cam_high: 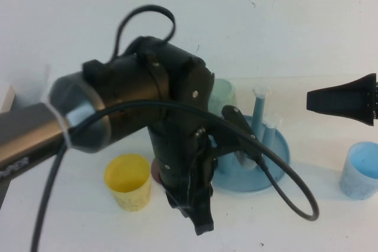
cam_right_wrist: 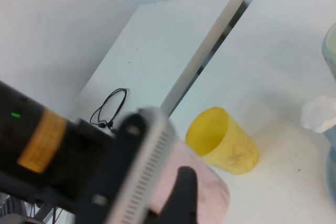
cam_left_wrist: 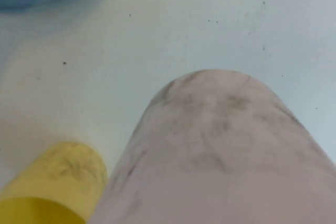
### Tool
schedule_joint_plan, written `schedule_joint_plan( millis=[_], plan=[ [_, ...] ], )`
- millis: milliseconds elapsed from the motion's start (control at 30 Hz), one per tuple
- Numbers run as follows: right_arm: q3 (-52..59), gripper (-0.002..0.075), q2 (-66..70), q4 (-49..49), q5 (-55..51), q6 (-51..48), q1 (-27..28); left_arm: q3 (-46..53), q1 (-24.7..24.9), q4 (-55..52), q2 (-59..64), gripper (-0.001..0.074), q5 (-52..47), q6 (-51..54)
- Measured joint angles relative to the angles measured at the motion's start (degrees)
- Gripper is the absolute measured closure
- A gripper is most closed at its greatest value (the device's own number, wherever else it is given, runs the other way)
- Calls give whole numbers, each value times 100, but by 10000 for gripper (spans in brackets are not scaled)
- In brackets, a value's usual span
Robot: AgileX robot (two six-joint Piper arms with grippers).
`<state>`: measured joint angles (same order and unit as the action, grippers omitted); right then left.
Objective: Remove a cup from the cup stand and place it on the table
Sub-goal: Place the cup on the table
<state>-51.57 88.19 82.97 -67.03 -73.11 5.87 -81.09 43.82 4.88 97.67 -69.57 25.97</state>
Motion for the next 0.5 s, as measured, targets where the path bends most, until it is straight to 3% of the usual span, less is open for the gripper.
schedule_joint_plan(
  millis=[500],
  plan=[
    [0, 34, 0, 0, -11, -13, 0, -10, 36, -488, 1238, 688, 363, -180]
  ],
)
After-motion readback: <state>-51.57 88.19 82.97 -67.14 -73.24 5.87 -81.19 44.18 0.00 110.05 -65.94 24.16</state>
